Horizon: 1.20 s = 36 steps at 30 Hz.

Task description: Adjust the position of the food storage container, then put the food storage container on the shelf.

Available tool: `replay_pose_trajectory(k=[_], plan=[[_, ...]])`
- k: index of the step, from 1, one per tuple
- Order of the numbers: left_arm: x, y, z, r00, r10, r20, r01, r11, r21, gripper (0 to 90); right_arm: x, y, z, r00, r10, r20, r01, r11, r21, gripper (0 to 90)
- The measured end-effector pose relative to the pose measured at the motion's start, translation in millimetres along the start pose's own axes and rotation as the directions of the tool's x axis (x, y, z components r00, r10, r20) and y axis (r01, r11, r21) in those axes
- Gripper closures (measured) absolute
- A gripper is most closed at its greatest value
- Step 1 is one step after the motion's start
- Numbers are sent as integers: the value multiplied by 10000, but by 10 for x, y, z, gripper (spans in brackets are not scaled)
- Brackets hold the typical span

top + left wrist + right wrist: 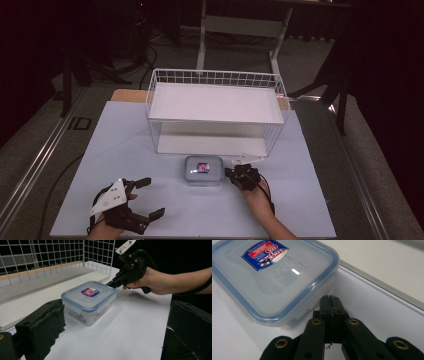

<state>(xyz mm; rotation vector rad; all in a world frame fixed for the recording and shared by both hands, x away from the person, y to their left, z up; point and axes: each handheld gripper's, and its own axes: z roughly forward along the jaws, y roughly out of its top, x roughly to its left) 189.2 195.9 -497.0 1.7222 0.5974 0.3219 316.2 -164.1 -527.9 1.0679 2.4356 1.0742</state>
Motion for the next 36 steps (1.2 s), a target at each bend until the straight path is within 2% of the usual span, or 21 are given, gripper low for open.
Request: replay_pose_trajectory(k=[4,7,10,14,18,20,21,22,25,26,28,29,30,31,32,34,35,36], plan=[[-7,0,0,10000,30,15,-30,10000,35,19,32,39,39,9999,5,-157,-5,10000,-14,900],[-4,-3,3,10000,26,25,-26,10000,34,19,45,46,53,9998,-204,-34,203,9998,-61,897],[-4,-5,1,10000,7,9,-7,10000,30,19,27,42,28,9999,-143,-3,143,9998,-166,890],[4,-14,9,9998,-180,-2,180,9998,-43,19,-33,18,-148,9995,-108,294,123,9986,-511,853],[7,-19,20,9999,-139,-24,139,9999,44,19,-35,-5,-323,9998,-77,192,94,9959,-897,702],[9,-17,23,9996,-265,-15,265,9996,-69,19,-37,-11,-422,9999,-81,117,94,9926,-1215,594],[9,-17,23,9996,-265,-15,265,9996,-69,19,-37,-11,-422,9999,-81,117,94,9926,-1215,594],[9,-13,30,9994,-354,-16,353,9993,-129,19,-40,-9,-529,9999,100,104,-84,9888,-1493,502],[2,-2,46,9994,-338,-15,338,9994,-47,19,-21,-1,-660,9999,111,85,-94,9826,-1855,398],[2,27,67,9998,-221,17,221,9997,72,19,-11,5,-705,10000,62,-54,-72,9787,-2052,355],[16,83,83,10000,-58,-47,59,9997,247,19,16,31,-774,9988,-41,-481,-68,9748,-2229,208],[16,83,83,10000,-58,-47,59,9997,247,19,16,31,-774,9988,-41,-481,-68,9748,-2229,208],[23,109,83,9999,-66,-127,69,9997,239,19,65,60,-832,9954,-289,-910,76,9738,-2271,135],[28,130,80,9998,-143,-117,146,9997,200,19,65,60,-832,9954,-289,-910,76,9738,-2271,135],[42,169,74,9996,-230,-133,232,9996,176,19,119,73,-891,9942,-419,-995,152,9666,-2559,117],[56,216,77,9998,-154,-137,158,9995,272,20,129,78,-901,9933,-430,-1072,132,9642,-2648,117],[82,297,100,9998,61,-213,-50,9986,536,19,189,110,-935,9966,-593,-568,411,9590,-2805,121],[100,343,112,9997,33,-224,-20,9982,592,19,204,124,-942,9971,-657,-394,520,9580,-2821,128]])
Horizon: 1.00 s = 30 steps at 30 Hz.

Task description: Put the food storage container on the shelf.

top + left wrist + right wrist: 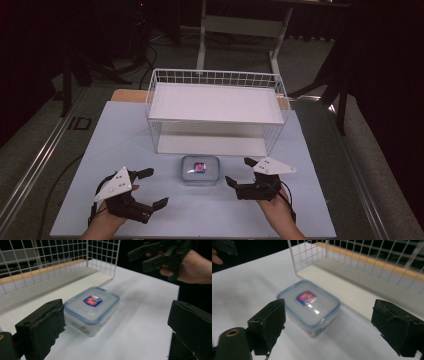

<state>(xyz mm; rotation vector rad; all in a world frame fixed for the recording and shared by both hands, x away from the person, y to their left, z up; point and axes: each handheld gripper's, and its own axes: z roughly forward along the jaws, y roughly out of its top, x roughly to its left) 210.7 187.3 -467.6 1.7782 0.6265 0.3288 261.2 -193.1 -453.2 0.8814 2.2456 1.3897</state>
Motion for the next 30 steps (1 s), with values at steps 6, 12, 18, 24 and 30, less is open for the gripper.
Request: replay_pose_trajectory(k=[6,12,18,24,30], plan=[[127,270,112,9953,-766,594,753,9969,242,20,-55,93,43,9898,555,-1309,-587,9980,-213,218],[249,384,308,9880,-1323,791,1299,9909,358,19,-114,182,68,9949,971,-258,-970,9953,67,187],[359,392,469,9799,-1893,631,1843,9799,767,20,-213,193,155,9910,1325,201,-1330,9908,268,194],[509,400,656,9679,-2488,359,2441,9643,1025,20,-398,162,313,9469,2976,-1215,-2923,9545,596,188],[616,300,873,9441,-3277,-349,3288,9295,1669,20,-511,90,516,8894,4218,-1763,-4039,9056,1293,177]])
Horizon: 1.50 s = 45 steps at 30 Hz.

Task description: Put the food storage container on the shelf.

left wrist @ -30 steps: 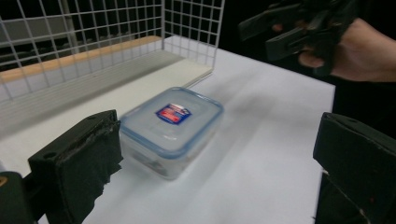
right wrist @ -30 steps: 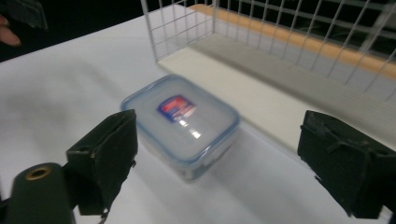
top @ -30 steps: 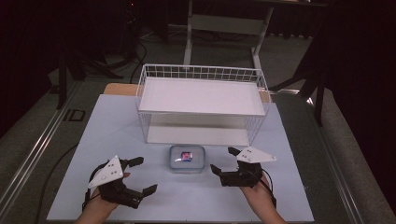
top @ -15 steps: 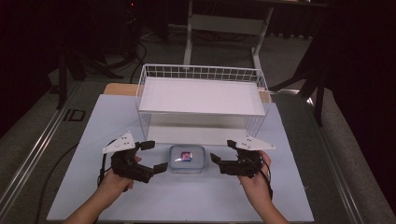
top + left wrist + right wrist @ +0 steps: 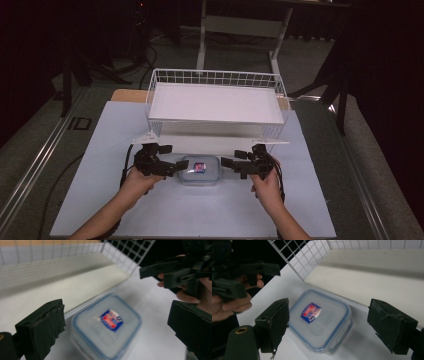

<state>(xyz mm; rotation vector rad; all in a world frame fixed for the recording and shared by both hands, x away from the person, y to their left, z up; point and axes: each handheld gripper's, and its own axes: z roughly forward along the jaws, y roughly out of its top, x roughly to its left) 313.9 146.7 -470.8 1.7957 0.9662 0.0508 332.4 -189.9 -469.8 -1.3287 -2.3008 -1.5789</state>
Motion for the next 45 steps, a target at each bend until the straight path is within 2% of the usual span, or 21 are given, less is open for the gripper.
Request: replay_pose_trajectory(k=[3,6,10,13,14,15,18,19,20,21,26,28,32,33,36,37,38,41,43,44,45], plan=[[44,-40,102,9996,-290,51,288,9992,287,20,-65,-29,100,9993,368,87,-371,9988,321,122],[105,-99,187,9949,-994,169,982,9932,621,20,-98,-60,182,9957,917,154,-925,9939,608,121],[205,-188,264,9750,-2204,295,2167,9715,961,20,-109,-107,270,9891,1401,462,-1445,9833,1110,140],[250,-237,291,9648,-2628,123,2596,9585,1175,49,-150,-135,314,9828,1777,511,-1829,9751,1254,194],[250,-237,291,9648,-2628,123,2596,9585,1175,57,-150,-135,314,9828,1777,511,-1829,9751,1254,194],[267,-269,302,9583,-2849,231,2801,9521,1226,58,-200,-167,350,9731,2265,425,-2303,9636,1360,223],[279,-299,313,9464,-3225,201,3176,9399,1258,74,-261,-221,403,9580,2851,300,-2861,9442,1634,244],[279,-299,313,9464,-3225,201,3176,9399,1258,101,-261,-221,403,9580,2851,300,-2861,9442,1634,244],[290,-314,316,9367,-3501,70,3463,9292,1290,101,-275,-232,418,9549,2960,247,-2956,9388,1766,247],[295,-321,320,9325,-3613,37,3576,9244,1325,128,-293,-251,443,9502,3106,251,-3093,9307,1952,275],[316,-369,352,9237,-3830,71,3771,9125,1584,153,-313,-259,495,9395,3424,123,-3351,9109,2409,317],[322,-407,390,9151,-4031,42,3962,9011,1762,163,-316,-260,508,9351,3543,101,-3458,9054,2463,333],[332,-429,399,9148,-4038,-67,3984,8998,1776,260,-327,-264,513,9257,3781,-98,-3639,8974,2497,405],[353,-446,403,9072,-4205,136,4110,8927,1847,320,-321,-258,511,9222,3864,-176,-3699,8944,2515,442],[352,-458,408,8970,-4398,444,4230,8832,2027,355,-312,-253,507,9158,4009,-228,-3820,8873,2583,473],[339,-460,404,8975,-4391,399,4230,8831,2032,363,-309,-252,506,9100,4142,-193,-3946,8793,2665,476],[335,-460,400,9052,-4231,395,4070,8899,2058,364,-312,-254,501,9071,4204,-189,-4003,8758,2697,479],[340,-445,383,8923,-4502,345,4329,8747,2181,399,-311,-247,501,9062,4227,-137,-4028,8725,2767,483],[332,-433,382,8957,-4437,307,4262,8760,2259,403,-315,-250,506,9045,4262,-165,-4056,8715,2757,482],[310,-414,382,8983,-4390,184,4233,8759,2316,406,-334,-270,521,8859,4627,-329,-4355,8541,2842,482],[305,-411,382,8985,-4387,142,4237,8753,2330,406,-331,-281,527,8838,4666,-349,-4397,8537,2789,482]])
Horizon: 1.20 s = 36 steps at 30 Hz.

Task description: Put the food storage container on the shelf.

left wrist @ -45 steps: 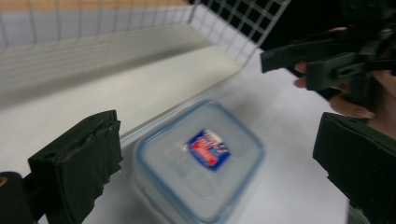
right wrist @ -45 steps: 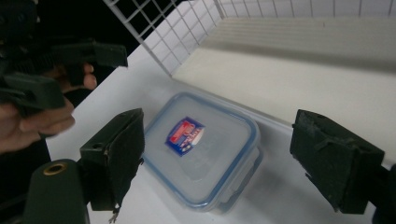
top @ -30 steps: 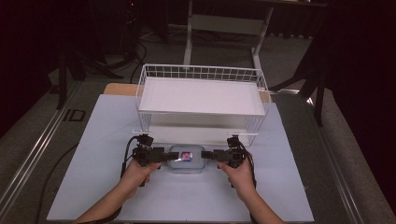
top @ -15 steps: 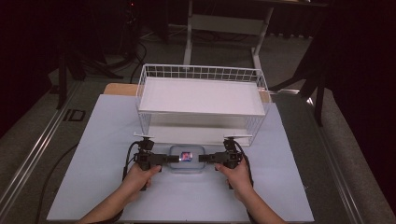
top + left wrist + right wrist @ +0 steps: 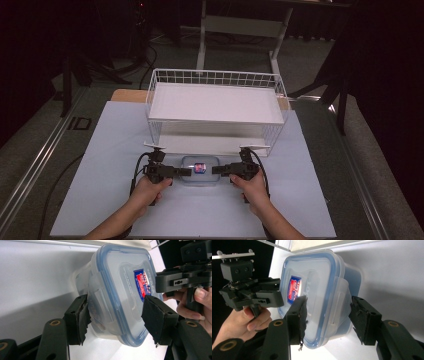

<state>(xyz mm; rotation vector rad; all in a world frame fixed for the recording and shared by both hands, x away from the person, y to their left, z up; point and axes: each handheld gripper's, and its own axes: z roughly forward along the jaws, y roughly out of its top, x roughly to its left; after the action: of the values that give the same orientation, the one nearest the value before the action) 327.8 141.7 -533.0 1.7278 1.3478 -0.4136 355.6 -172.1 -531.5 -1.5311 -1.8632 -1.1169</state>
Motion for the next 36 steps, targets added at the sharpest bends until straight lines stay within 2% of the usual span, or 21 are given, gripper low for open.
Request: replay_pose_trajectory(k=[4,8,12,15,19,20,24,28,33,36], plan=[[-31,-1,-18,9999,95,-139,-95,9999,44,417,49,-26,-3,9997,-163,190,165,9998,-141,481],[-57,-39,-53,9997,216,-146,-217,9997,-129,459,94,-64,-23,9976,-601,356,607,9980,-170,490],[-126,-67,-72,9979,472,-433,-479,9987,-160,473,146,-109,-44,9954,-817,507,830,9963,-242,497],[-202,-92,-78,9956,373,-859,-392,9990,-208,475,177,-144,-56,9935,-934,643,964,9943,-448,497],[-218,-106,-72,9959,289,-858,-316,9990,-308,476,198,-163,-66,9922,-1021,711,1073,9915,-737,498],[-221,-99,-68,9959,347,-835,-374,9988,-303,477,205,-162,-76,9896,-1200,787,1261,9890,-777,498],[-273,-4,-47,9955,557,-765,-598,9969,-519,477,241,-122,-151,9844,-1462,975,1566,9815,-1097,498],[-316,145,-33,9945,804,-678,-864,9922,-902,481,246,-48,-230,9863,-1364,930,1500,9758,-1590,498],[-330,313,17,9904,1161,-747,-1243,9855,-1157,481,208,52,-275,9864,-1377,897,1538,9656,-2097,498],[-324,370,51,9898,1218,-737,-1304,9834,-1260,482,183,99,-287,9865,-1363,905,1543,9589,-2380,497]])
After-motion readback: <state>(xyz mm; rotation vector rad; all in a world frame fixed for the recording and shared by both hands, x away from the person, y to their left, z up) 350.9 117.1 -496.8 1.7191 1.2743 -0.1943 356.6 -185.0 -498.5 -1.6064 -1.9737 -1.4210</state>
